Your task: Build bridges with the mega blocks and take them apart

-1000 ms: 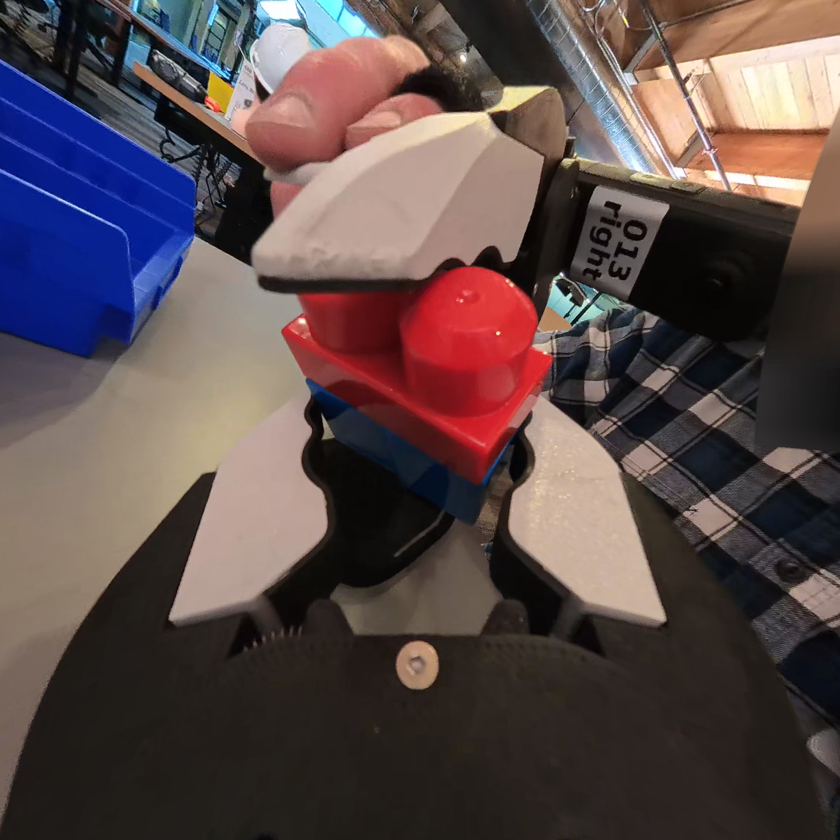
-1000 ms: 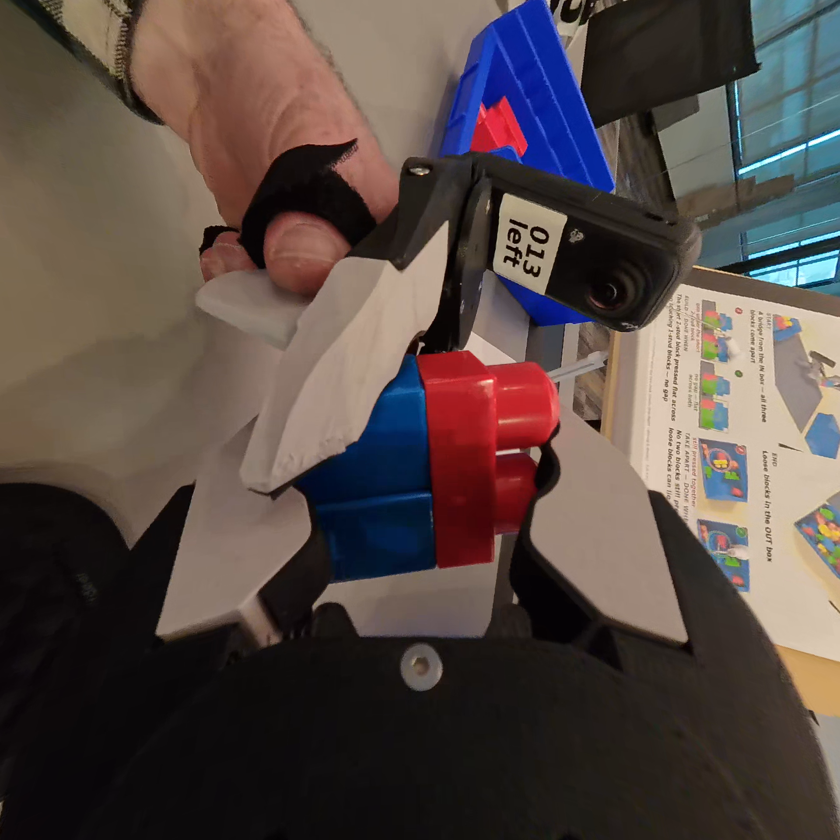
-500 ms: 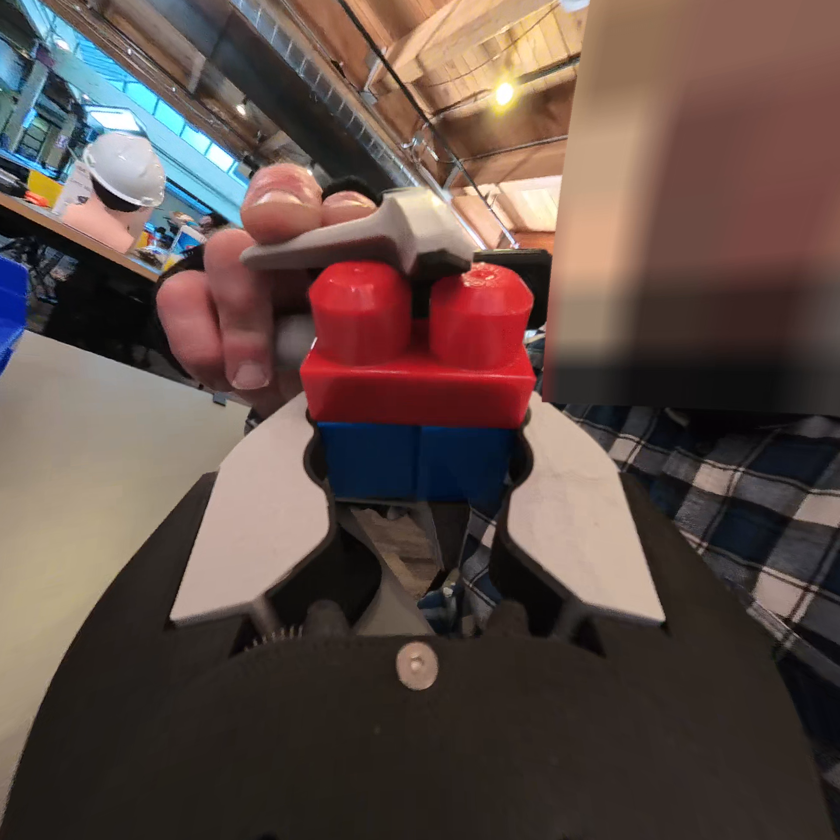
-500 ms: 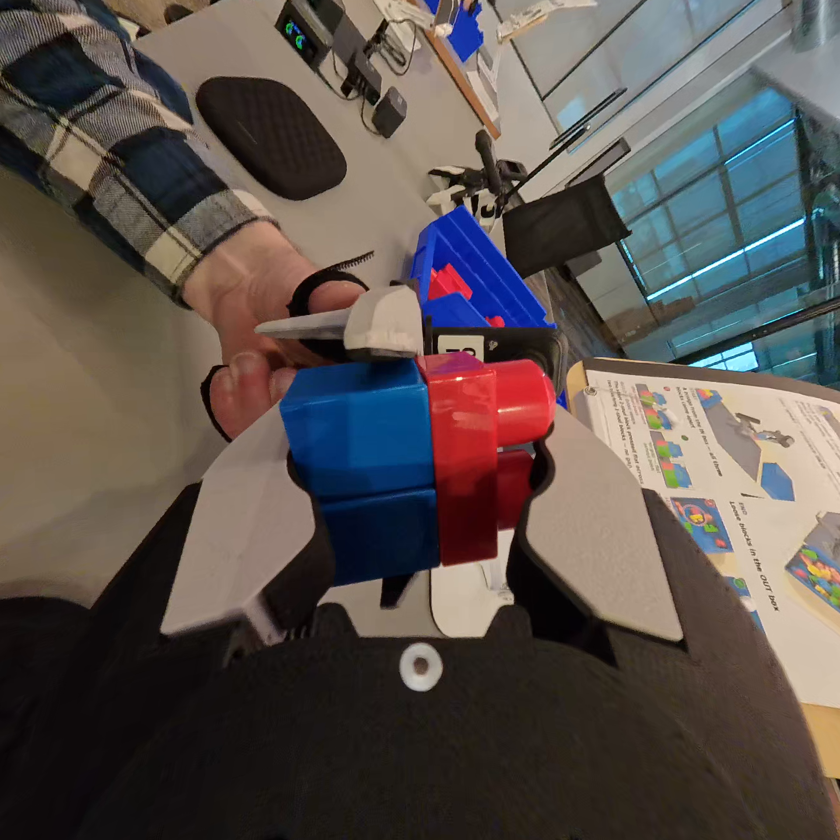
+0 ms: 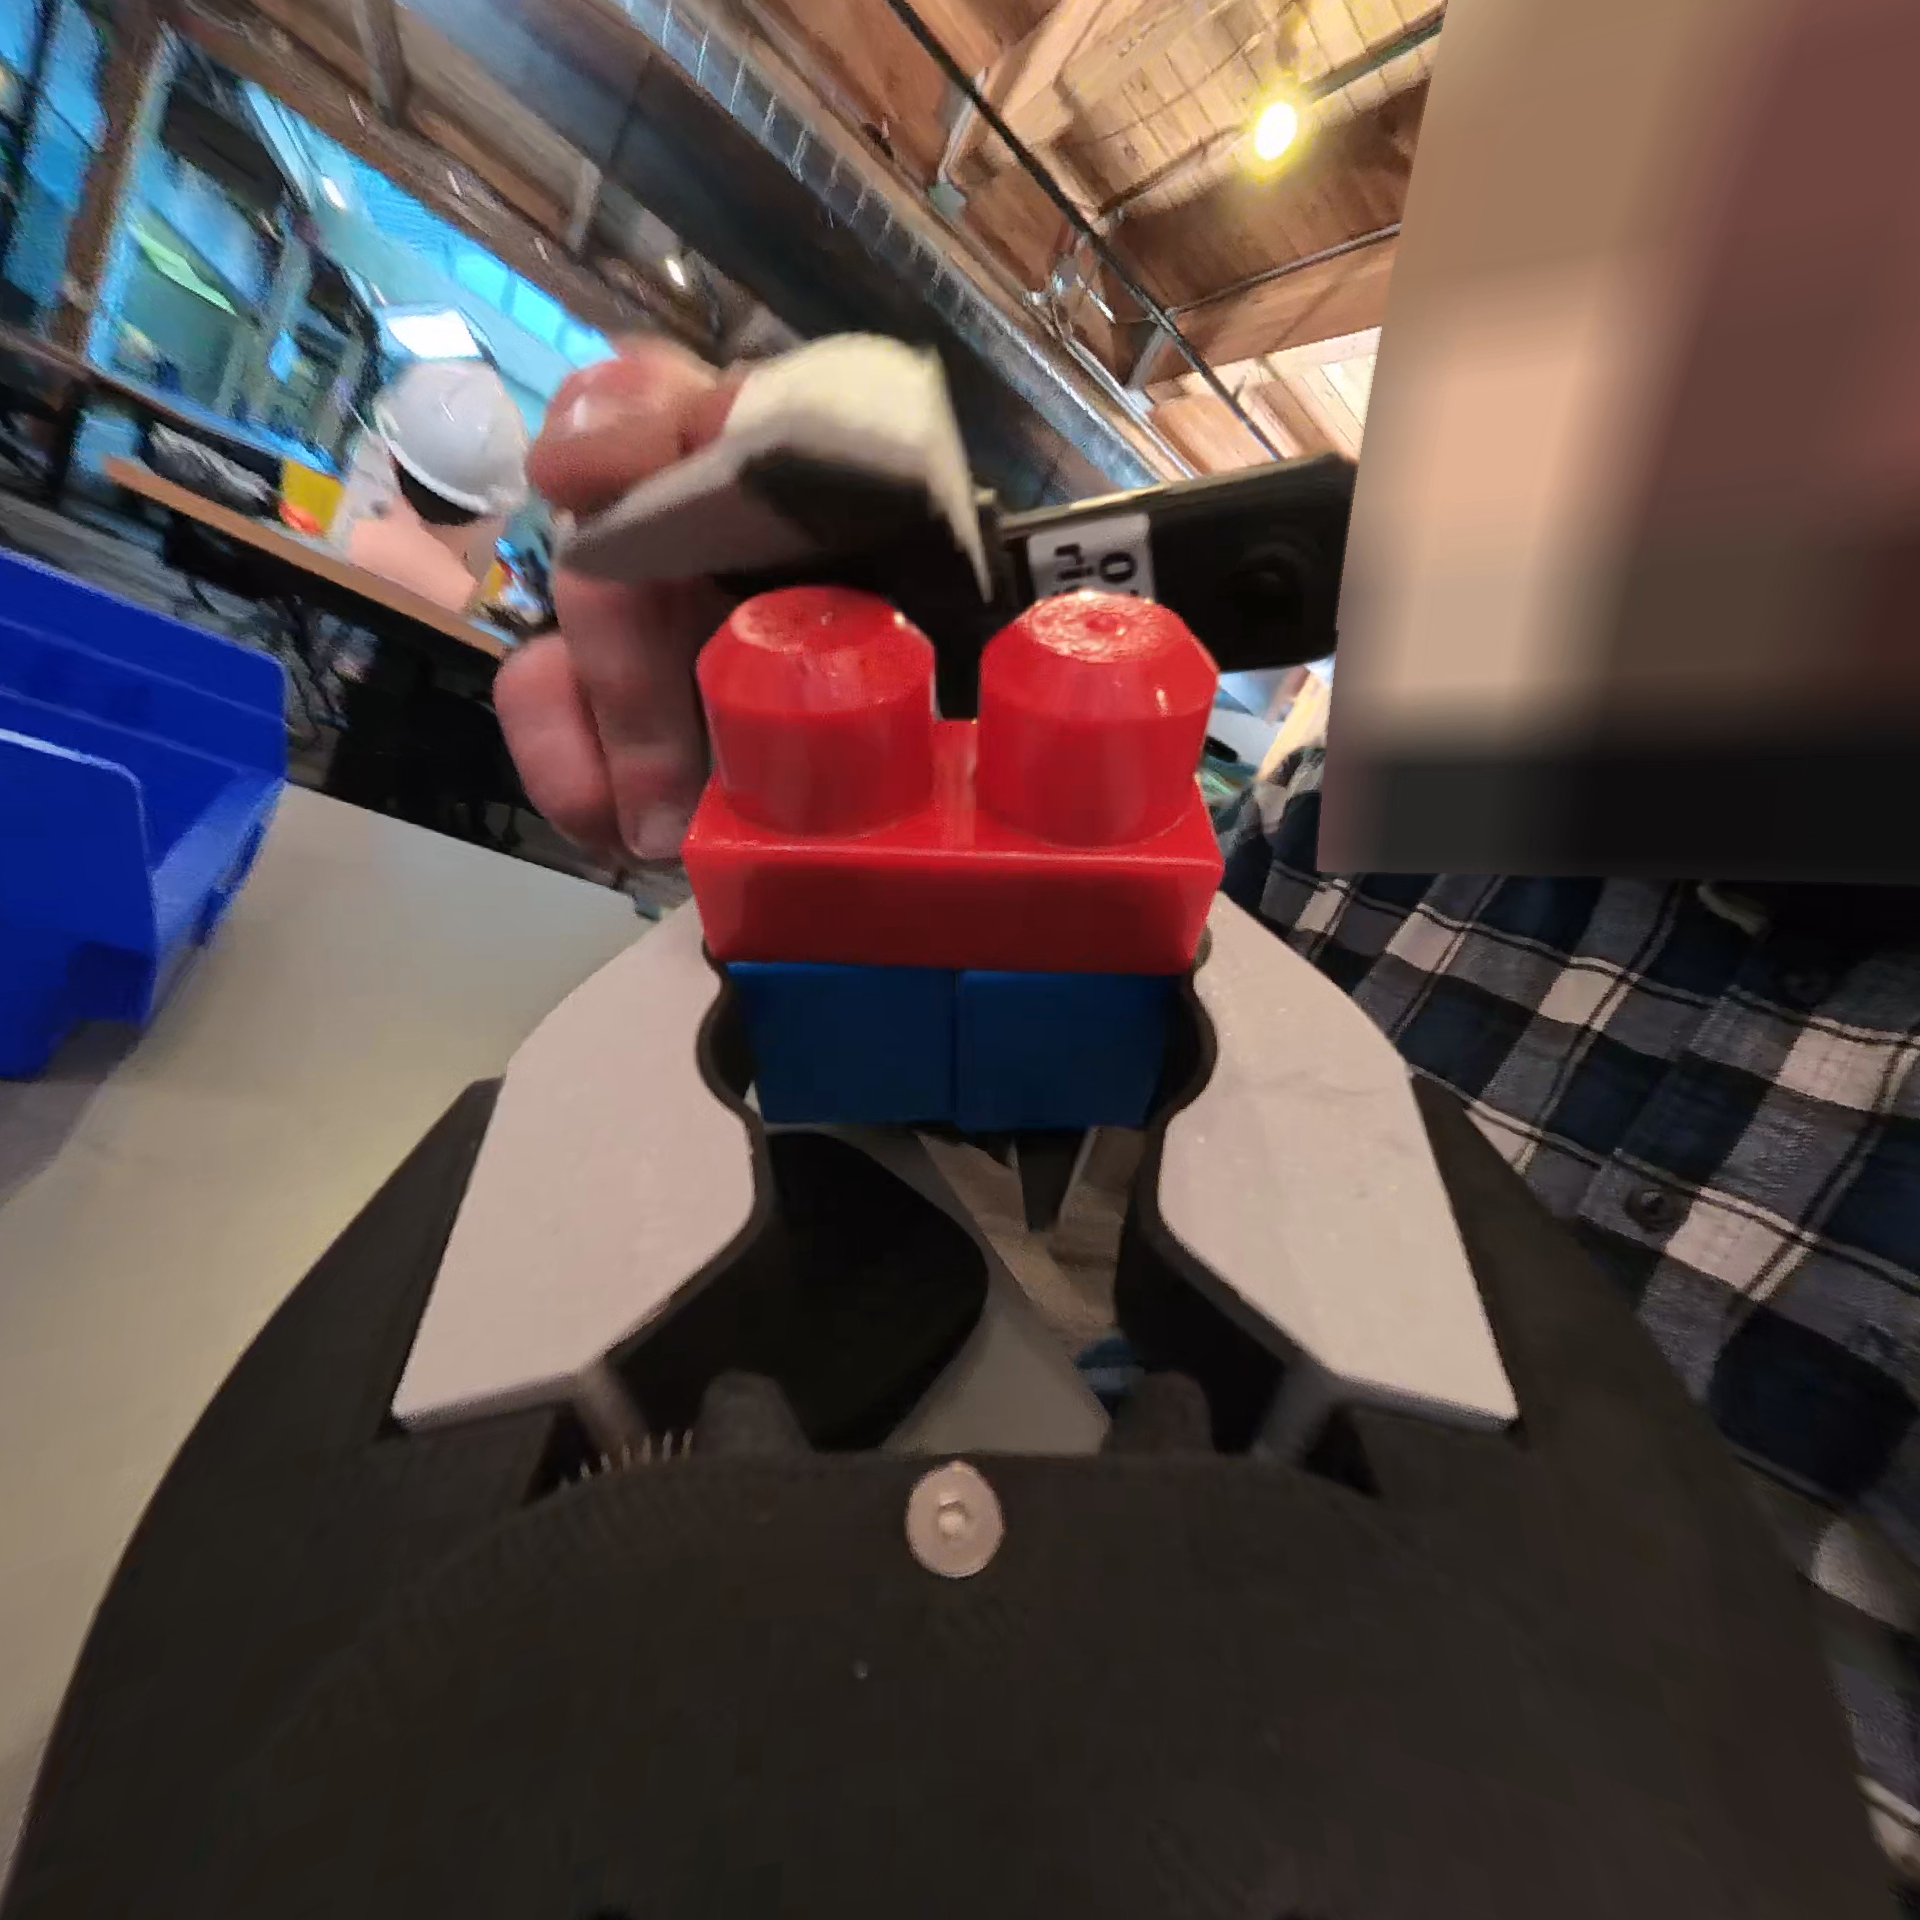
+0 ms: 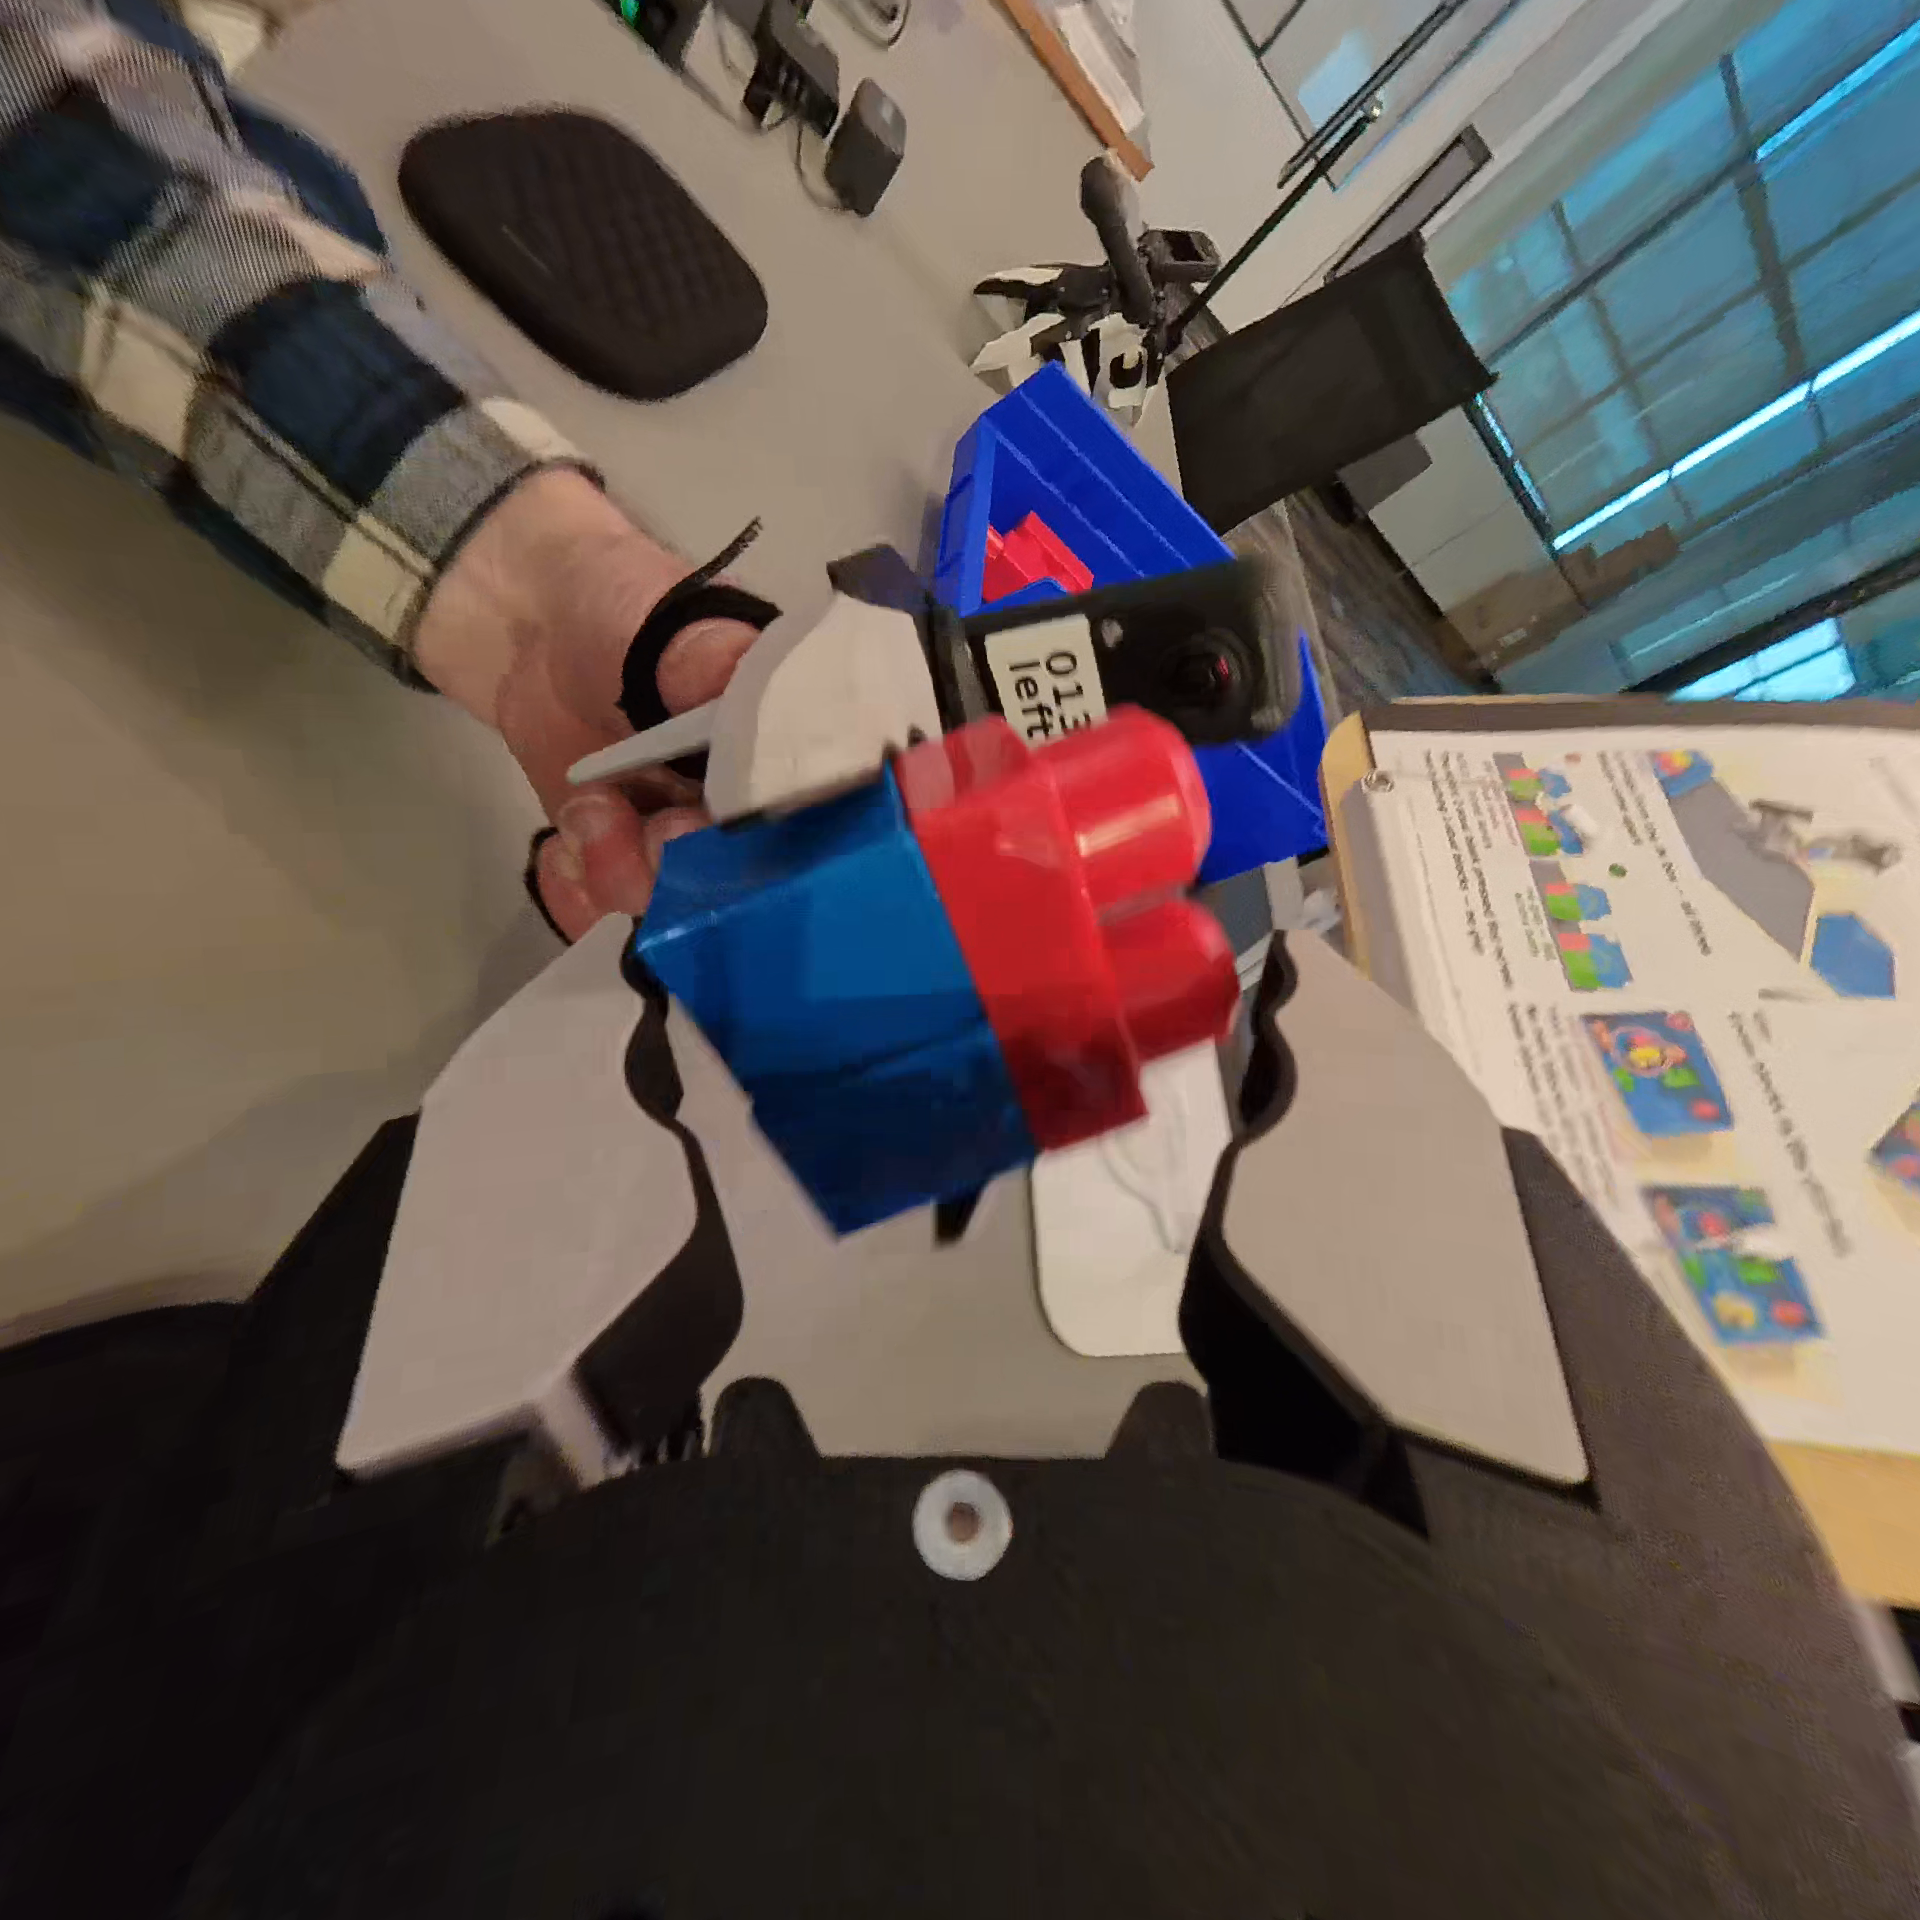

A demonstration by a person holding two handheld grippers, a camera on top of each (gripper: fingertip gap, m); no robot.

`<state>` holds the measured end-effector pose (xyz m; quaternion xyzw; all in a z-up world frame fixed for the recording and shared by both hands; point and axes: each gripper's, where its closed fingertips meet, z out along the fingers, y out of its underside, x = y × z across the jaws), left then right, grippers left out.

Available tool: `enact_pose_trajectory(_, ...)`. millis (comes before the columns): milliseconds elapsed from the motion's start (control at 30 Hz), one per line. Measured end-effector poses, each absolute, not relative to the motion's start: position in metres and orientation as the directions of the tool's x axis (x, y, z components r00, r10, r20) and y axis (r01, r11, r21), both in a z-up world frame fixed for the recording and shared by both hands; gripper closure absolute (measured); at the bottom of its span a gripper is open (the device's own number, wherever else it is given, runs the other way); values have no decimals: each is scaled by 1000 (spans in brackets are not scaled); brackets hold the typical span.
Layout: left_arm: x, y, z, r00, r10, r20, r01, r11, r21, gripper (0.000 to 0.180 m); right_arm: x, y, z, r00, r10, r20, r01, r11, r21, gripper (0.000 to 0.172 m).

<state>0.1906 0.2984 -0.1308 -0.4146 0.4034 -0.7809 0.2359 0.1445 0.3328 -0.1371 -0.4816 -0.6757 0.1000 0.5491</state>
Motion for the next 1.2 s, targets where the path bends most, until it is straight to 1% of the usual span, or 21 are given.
enact_pose_trajectory(33, 187, 302, -127, -530, -729, 434, 71, -548, -834, 103, 150, 330, -132, 97, 793, 602, 506, 481, -716, 67)
enact_pose_trajectory(67, 184, 305, -125, -512, -755, 411, 92, -524, -847, 103, 156, 327, -125, 125, 815, 566, 457, 459, -762, 73)
enact_pose_trajectory(100, 181, 307, -122, -496, -776, 389, 115, -503, -857, 103, 163, 326, -119, 157, 825, 543, 419, 442, -793, 78)
enact_pose_trajectory(167, 174, 309, -114, -498, -792, 353, 166, -487, -858, 103, 173, 326, -119, 190, 806, 560, 430, 444, -786, 91)
enact_pose_trajectory(233, 171, 308, -110, -525, -774, 353, 169, -501, -849, 103, 176, 325, -122, 201, 783, 588, 455, 457, -764, 113)
enact_pose_trajectory(267, 170, 308, -109, -534, -768, 354, 172, -509, -843, 103, 175, 321, -122, 192, 798, 572, 442, 450, -776, 127)
enact_pose_trajectory(333, 169, 305, -110, -564, -745, 357, 163, -524, -836, 103, 174, 319, -116, 210, 811, 545, 406, 435, -803, 161)
enact_pose_trajectory(367, 170, 304, -111, -563, -746, 355, 160, -520, -839, 103, 173, 315, -111, 209, 821, 531, 369, 436, -821, 172)
enact_pose_trajectory(433, 170, 302, -111, -573, -743, 346, 158, -514, -843, 103, 172, 312, -100, 223, 845, 486, 305, 413, -858, 172)
enact_pose_trajectory(533, 173, 299, -113, -564, -752, 341, 143, -496, -856, 104, 167, 316, -108, 220, 854, 471, 348, 382, -856, 172)
enact_pose_trajectory(633, 173, 300, -113, -561, -752, 345, 146, -500, -854, 104, 164, 315, -111, 215, 868, 448, 343, 363, -867, 172)
enact_pose_trajectory(1200, 176, 313, -122, -452, -821, 348, 146, -453, -879, 103, 163, 326, -120, 250, 850, 464, 418, 337, -843, 172)
